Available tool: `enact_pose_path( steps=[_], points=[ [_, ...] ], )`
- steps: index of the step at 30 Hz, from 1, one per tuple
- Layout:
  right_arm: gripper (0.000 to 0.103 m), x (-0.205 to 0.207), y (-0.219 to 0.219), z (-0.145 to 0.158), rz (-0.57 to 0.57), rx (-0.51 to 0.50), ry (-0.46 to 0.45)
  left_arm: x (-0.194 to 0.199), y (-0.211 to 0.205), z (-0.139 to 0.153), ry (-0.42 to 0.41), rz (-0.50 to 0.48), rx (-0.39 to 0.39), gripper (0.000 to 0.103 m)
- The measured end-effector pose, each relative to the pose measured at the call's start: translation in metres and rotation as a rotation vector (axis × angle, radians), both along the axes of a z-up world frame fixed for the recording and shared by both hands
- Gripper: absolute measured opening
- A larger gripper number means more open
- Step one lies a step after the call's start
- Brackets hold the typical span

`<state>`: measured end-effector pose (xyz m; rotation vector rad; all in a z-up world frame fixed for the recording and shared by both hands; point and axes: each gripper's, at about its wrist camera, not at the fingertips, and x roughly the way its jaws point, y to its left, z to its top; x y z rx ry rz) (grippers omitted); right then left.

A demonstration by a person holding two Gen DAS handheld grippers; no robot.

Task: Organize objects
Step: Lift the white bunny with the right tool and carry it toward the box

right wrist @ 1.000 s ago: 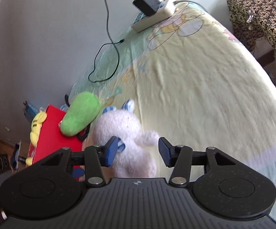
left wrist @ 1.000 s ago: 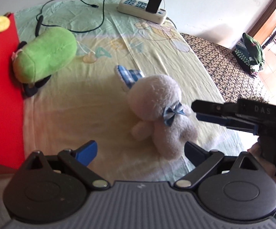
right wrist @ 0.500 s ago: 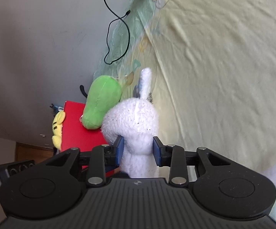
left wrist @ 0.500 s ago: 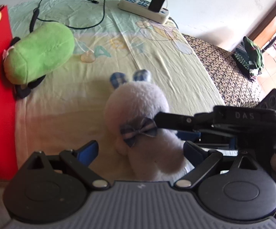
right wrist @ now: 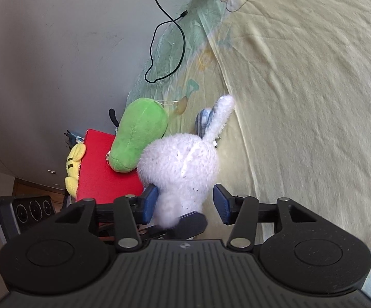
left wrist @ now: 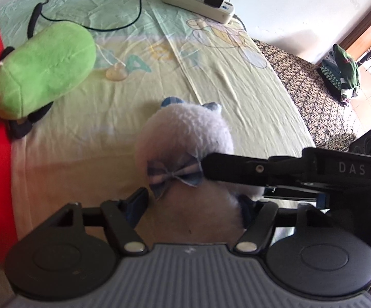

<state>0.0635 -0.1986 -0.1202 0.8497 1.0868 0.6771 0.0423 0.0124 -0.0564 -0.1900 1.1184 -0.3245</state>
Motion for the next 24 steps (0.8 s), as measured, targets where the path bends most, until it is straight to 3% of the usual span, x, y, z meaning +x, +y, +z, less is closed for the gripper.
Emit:
enact_pose_path(
  steps=[3,10,24],
  points=[
    [0.059,0.002,0.004,-0.003,0.004,-0.025,-0.008,0.002,-0.007,-0.002,-0.016,-0.010,0.048,0.060],
    [0.045,0.001,0.005,-0.002,0.003,-0.012,-0.031,0.000,-0.006,-0.001,-0.019,-0.012,0.051,0.053],
    [0.043,-0.034,0.016,0.031,0.072,-0.074,-0.154,-0.042,0.003,0.020,-0.064,-0.018,0.031,0.052]
  ],
)
